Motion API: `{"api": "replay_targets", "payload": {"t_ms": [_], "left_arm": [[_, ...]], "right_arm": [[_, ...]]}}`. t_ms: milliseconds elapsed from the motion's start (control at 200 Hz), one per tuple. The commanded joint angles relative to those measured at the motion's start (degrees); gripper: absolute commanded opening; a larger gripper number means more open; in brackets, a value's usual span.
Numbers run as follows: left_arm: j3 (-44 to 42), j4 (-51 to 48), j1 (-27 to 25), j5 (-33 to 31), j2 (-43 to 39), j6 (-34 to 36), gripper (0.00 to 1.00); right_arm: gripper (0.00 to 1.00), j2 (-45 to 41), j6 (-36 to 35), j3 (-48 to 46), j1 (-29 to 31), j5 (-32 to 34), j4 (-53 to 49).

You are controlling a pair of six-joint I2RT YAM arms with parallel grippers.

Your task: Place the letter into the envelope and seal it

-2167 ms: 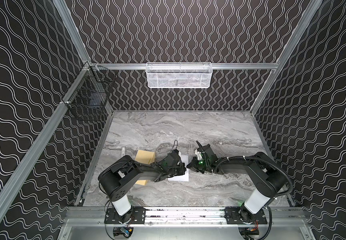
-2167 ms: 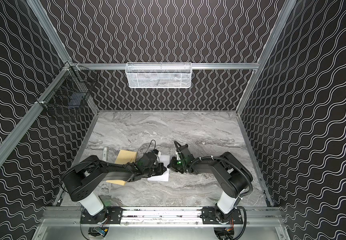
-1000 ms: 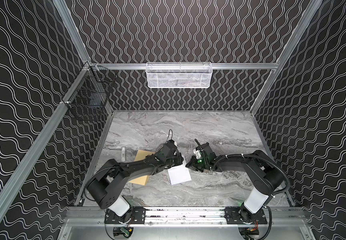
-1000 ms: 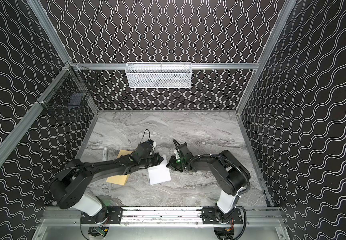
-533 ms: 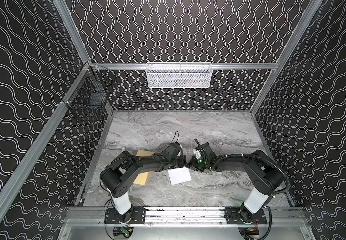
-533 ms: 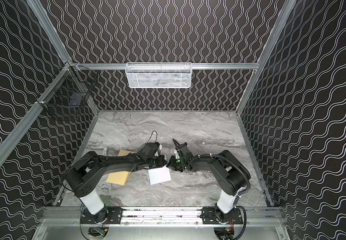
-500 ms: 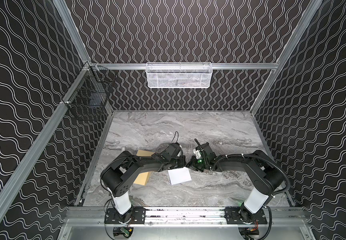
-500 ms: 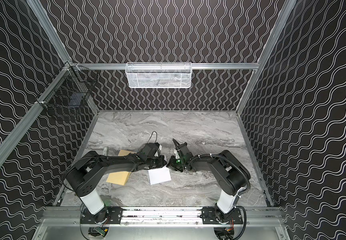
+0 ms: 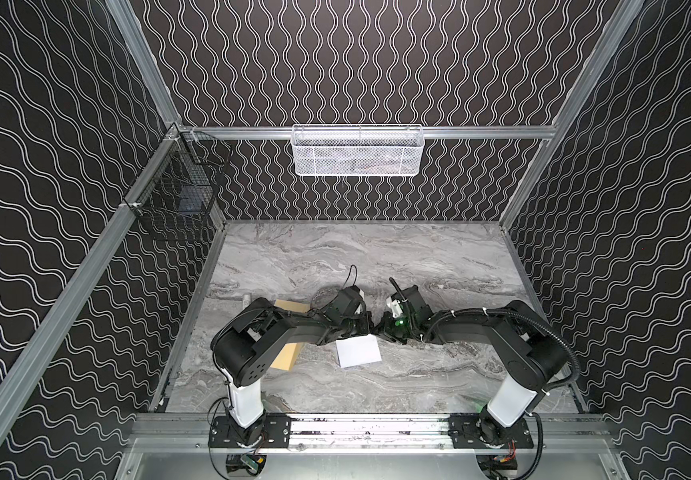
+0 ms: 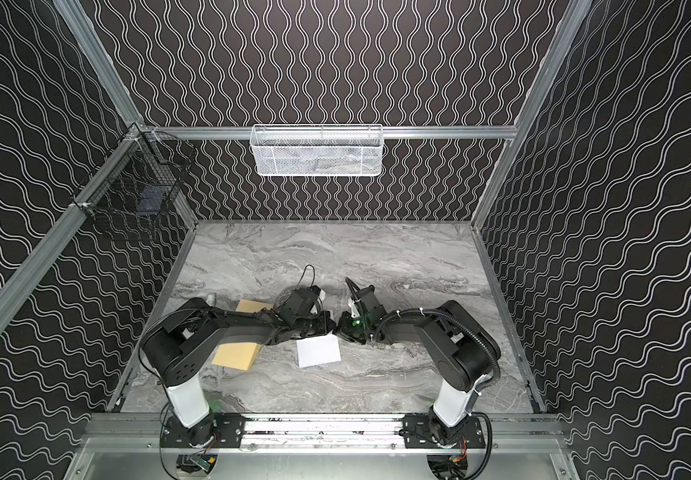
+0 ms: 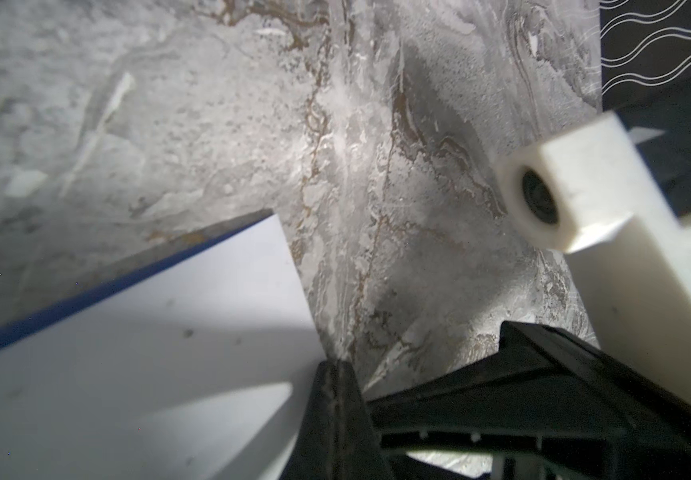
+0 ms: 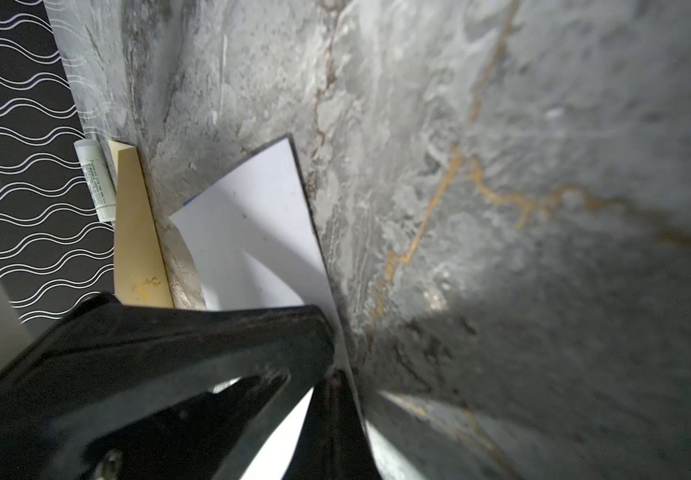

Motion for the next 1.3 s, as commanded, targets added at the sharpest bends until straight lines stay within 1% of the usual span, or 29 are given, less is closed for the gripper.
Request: {"api": "replay_targets", "payload": {"t_ms": [0,250,490,846,1291], "left_arm": [[-0.2,-1.4,-0.1,0.3,0.8,-0.8,0.00],[1.0,-5.4,0.5,-2.9,0.9,0.1,0.00],[1.6,-7.4,2.4,-4.5,0.7,2.2,0.00],[3.7,-7.0,5.0,-3.9,2.6,3.5,0.00],[7.1,-5.2,6.1,-2.2,6.6,3.0,0.00]], "right_arm": [[0.00,0.0,-0.1,-0.8,0.0,2.6,-4.7],[0.00,-0.2,-0.2,-0.9,0.0,2.7,-4.9],[0.00,-0.4,-0.3,-1.1,0.0,2.8,-5.2],[0.00,-0.4,-0.2,-1.3,0.0,2.6,-5.2],[0.00,-0.8,0.0,-1.8,0.0,2.4,-4.9]]}}
